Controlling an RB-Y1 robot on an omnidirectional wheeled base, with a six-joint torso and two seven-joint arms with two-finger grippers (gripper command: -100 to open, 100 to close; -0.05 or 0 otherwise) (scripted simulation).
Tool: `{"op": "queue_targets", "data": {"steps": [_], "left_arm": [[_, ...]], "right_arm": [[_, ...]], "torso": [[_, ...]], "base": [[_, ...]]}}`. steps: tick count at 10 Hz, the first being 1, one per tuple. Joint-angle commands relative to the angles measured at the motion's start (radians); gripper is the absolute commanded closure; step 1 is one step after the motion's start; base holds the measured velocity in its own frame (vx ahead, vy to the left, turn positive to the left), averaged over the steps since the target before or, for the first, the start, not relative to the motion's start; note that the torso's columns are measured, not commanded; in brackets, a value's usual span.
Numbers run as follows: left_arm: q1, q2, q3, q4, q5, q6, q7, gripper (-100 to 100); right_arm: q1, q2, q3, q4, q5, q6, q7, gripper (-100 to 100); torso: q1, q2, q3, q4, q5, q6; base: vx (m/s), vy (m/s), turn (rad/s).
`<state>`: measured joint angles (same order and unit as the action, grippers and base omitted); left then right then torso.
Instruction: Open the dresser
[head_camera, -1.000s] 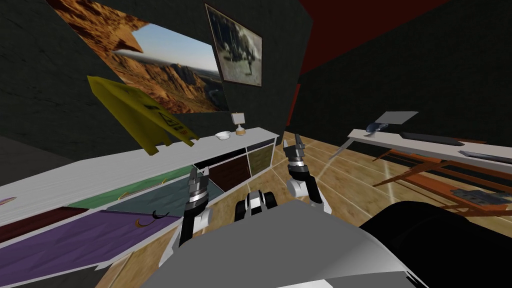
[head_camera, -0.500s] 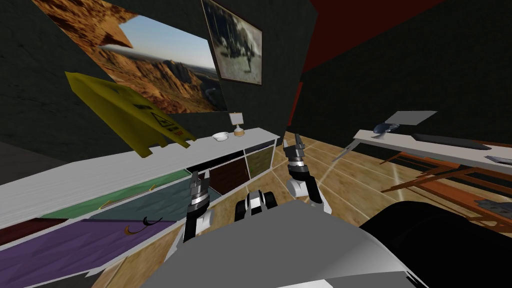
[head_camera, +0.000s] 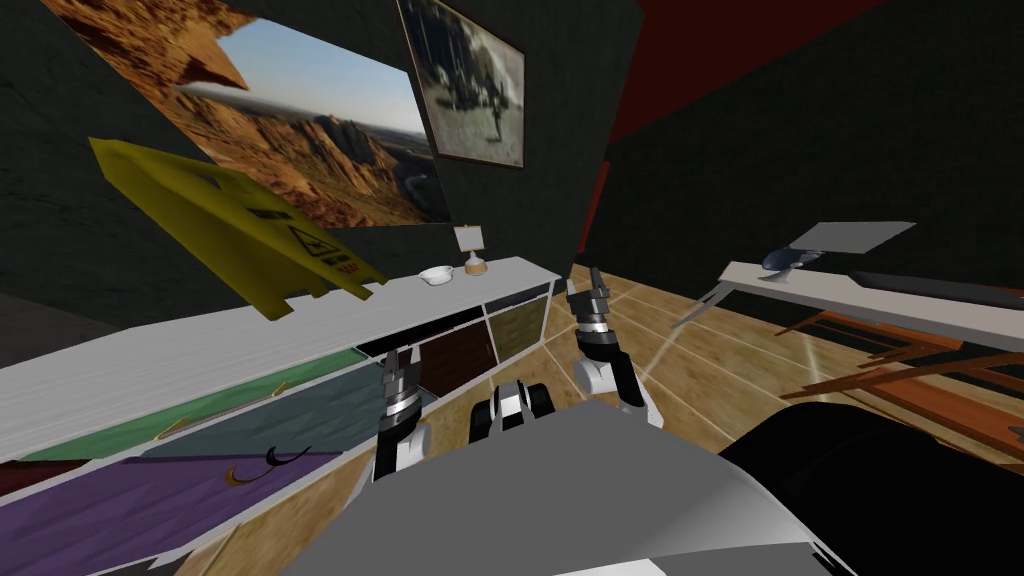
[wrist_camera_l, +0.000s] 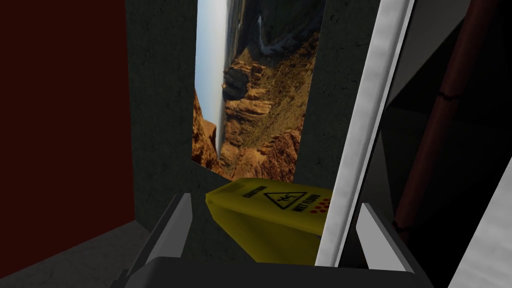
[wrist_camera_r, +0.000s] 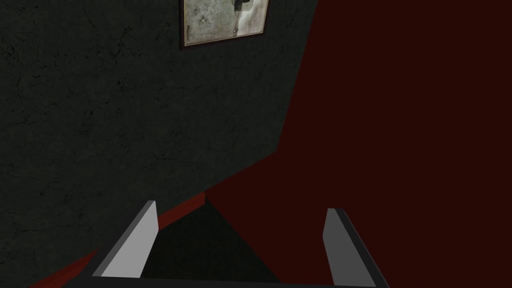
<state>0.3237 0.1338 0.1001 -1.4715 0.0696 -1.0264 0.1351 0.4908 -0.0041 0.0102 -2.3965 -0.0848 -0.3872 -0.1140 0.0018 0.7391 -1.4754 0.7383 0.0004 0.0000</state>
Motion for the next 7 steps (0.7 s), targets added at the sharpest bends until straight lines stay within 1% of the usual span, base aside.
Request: {"op": "queue_targets", "data": {"steps": [1,2,3,4,6,7], "left_arm": [[-0.015,-0.006,0.005,0.083,0.011,-0.058,0.008,-100],[-0.015,-0.006,0.005,0.096,0.011,-0.058,0.008,-100],[-0.021,-0.007,0.007,0.137,0.016,-0.084,0.012,-100],[-0.021,-0.007,0.007,0.137,0.016,-0.084,0.012,-100],[-0.032,-0.009,0.012,0.207,0.025,-0.132,0.019,-100],[-0.032,-0.009,0.012,0.214,0.025,-0.132,0.019,-100]], "right_arm": [[0.0,0.0,0.0,0.0,0.0,0.0,0.0,0],[0.0,0.0,0.0,0.0,0.0,0.0,0.0,0],[0.0,0.0,0.0,0.0,0.0,0.0,0.0,0],[0.0,0.0,0.0,0.0,0.0,0.0,0.0,0],[0.0,0.0,0.0,0.0,0.0,0.0,0.0,0],[0.0,0.0,0.0,0.0,0.0,0.0,0.0,0]], "torso": [[0.0,-0.001,0.0,0.0,0.0,0.0],[-0.004,-0.002,-0.001,-0.001,-0.001,0.0],[-0.003,-0.001,-0.001,0.0,-0.001,0.0],[-0.001,0.0,0.0,0.0,0.0,0.0],[-0.001,0.0,0.0,0.0,0.0,0.0],[-0.003,-0.003,-0.002,-0.001,-0.001,0.0]], "base": [[0.109,-0.092,0.051],[0.075,-0.086,0.024],[0.072,-0.067,0.026],[0.058,-0.051,0.019],[0.081,-0.069,0.04],[0.08,-0.077,0.018]]}}
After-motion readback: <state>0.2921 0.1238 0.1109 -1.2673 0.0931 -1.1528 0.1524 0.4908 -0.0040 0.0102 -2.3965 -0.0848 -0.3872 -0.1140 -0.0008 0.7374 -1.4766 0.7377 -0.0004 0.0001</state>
